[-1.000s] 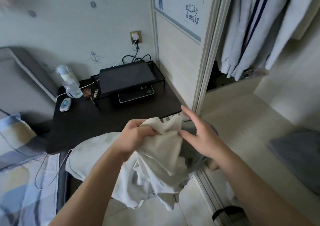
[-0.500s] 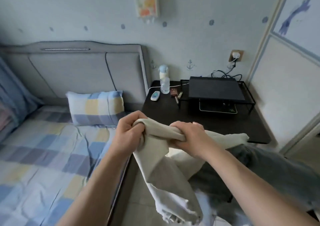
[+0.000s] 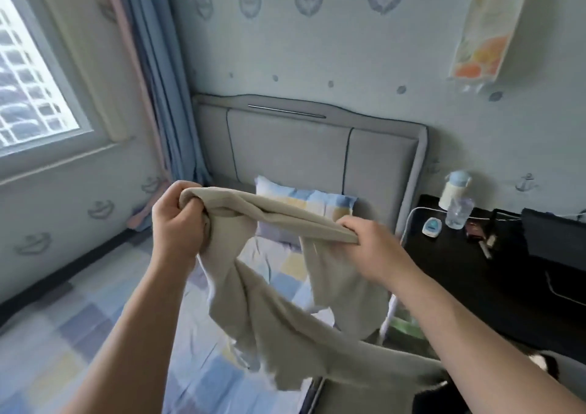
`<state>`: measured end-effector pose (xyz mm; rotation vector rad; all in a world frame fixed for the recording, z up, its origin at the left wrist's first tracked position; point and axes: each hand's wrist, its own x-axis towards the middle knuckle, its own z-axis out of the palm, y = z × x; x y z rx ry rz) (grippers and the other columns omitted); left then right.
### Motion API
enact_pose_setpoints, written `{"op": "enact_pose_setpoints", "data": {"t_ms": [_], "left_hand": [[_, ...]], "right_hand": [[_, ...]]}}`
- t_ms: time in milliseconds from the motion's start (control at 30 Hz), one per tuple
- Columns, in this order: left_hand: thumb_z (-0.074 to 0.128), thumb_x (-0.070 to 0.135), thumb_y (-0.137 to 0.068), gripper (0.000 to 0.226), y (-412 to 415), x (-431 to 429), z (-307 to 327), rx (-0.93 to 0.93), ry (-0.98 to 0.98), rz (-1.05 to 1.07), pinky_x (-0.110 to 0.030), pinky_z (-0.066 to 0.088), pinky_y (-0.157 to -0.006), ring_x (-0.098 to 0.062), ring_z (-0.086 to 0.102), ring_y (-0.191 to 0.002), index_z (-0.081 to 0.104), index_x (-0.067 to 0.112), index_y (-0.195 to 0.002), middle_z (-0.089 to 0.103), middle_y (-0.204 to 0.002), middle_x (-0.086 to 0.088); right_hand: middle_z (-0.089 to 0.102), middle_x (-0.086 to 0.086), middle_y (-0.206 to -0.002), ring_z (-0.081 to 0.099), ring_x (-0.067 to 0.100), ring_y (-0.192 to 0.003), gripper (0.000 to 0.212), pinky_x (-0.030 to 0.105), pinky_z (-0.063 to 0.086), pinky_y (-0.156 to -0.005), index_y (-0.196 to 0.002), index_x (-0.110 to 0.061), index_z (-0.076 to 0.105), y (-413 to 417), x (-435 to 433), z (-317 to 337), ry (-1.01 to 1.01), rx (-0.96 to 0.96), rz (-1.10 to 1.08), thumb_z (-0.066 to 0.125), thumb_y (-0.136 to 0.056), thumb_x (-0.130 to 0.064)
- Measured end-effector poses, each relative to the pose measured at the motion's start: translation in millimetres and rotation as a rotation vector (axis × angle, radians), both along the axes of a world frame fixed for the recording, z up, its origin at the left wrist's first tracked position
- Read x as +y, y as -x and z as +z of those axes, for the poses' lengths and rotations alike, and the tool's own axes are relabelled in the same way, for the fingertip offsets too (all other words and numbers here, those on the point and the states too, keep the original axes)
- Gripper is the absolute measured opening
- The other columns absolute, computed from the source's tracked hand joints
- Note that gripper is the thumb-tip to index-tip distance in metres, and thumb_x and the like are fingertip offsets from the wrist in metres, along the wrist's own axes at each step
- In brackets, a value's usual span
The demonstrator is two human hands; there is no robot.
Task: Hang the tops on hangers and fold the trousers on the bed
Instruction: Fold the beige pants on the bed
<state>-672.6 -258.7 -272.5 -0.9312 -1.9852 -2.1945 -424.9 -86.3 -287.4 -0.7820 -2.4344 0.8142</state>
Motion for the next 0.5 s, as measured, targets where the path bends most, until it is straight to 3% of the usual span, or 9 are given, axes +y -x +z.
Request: {"op": "enact_pose_setpoints", "data": {"t_ms": [33, 167, 300, 400, 433, 500], "left_hand": [[0.042, 0.006, -0.071, 0.025, 22.4, -16.0, 0.8, -0.009, 0.006, 0.048, -0.025, 0.036, -0.054, -0.009, 0.043, -0.059, 0.061, 0.022, -0.066, 0.051, -0.057, 0.015], [0.045, 0.012, -0.074, 0.031, 87.8, -73.8, -9.4, -0.043, 0.130, 0.204, -0.028, 0.046, -0.060, -0.006, 0.055, -0.064, 0.070, 0.029, -0.076, 0.065, -0.066, 0.015], [0.061, 0.018, -0.096, 0.019, 108.3, -121.1, -46.3, -0.159, 0.339, 0.216, -0.034, 0.049, -0.075, -0.018, 0.062, -0.079, 0.070, 0.034, -0.101, 0.074, -0.094, -0.001], [0.063, 0.042, -0.096, 0.008, 84.7, -154.7, -81.6, -0.189, 0.396, 0.137, -0.020, 0.047, -0.080, -0.001, 0.066, -0.089, 0.067, 0.044, -0.102, 0.074, -0.102, 0.012], [0.063, 0.056, -0.090, 0.018, 71.2, -163.3, -94.7, -0.214, 0.412, 0.110, -0.015, 0.048, -0.081, 0.006, 0.066, -0.095, 0.069, 0.045, -0.103, 0.073, -0.104, 0.019], [0.066, 0.077, -0.072, 0.050, 43.6, -176.8, -124.6, -0.331, 0.427, 0.046, -0.015, 0.051, -0.083, 0.005, 0.064, -0.106, 0.068, 0.048, -0.112, 0.071, -0.111, 0.022]], "right_hand": [[0.066, -0.008, -0.076, 0.061, 0.006, -0.074, 0.010, 0.019, 0.045, -0.064, -0.082, -0.027, 0.066, 25.1, -9.8, 7.5, 0.040, 0.032, 0.055, 0.066, -0.091, -0.022], [0.071, 0.006, -0.083, 0.060, 0.010, -0.074, 0.008, 0.039, 0.052, -0.073, -0.089, -0.018, 0.073, 115.8, -49.0, 21.4, 0.276, 0.063, 0.250, 0.071, -0.092, -0.025], [0.077, 0.013, -0.095, 0.072, 0.024, -0.088, 0.015, 0.036, 0.057, -0.079, -0.097, -0.007, 0.076, 187.6, -84.5, 4.7, 0.654, 0.035, 0.384, 0.071, -0.093, -0.021], [0.075, 0.018, -0.093, 0.069, 0.026, -0.081, 0.017, 0.027, 0.055, -0.065, -0.098, 0.007, 0.072, 229.8, -119.7, -34.4, 0.881, -0.106, 0.382, 0.065, -0.095, -0.008], [0.073, 0.018, -0.091, 0.066, 0.025, -0.080, 0.015, 0.026, 0.053, -0.064, -0.099, 0.007, 0.071, 240.0, -132.4, -51.0, 0.990, -0.153, 0.369, 0.061, -0.097, -0.004], [0.069, 0.018, -0.095, 0.064, 0.026, -0.081, 0.019, 0.031, 0.055, -0.070, -0.106, 0.005, 0.069, 255.5, -154.6, -78.3, 1.231, -0.231, 0.322, 0.051, -0.101, -0.002]]}}
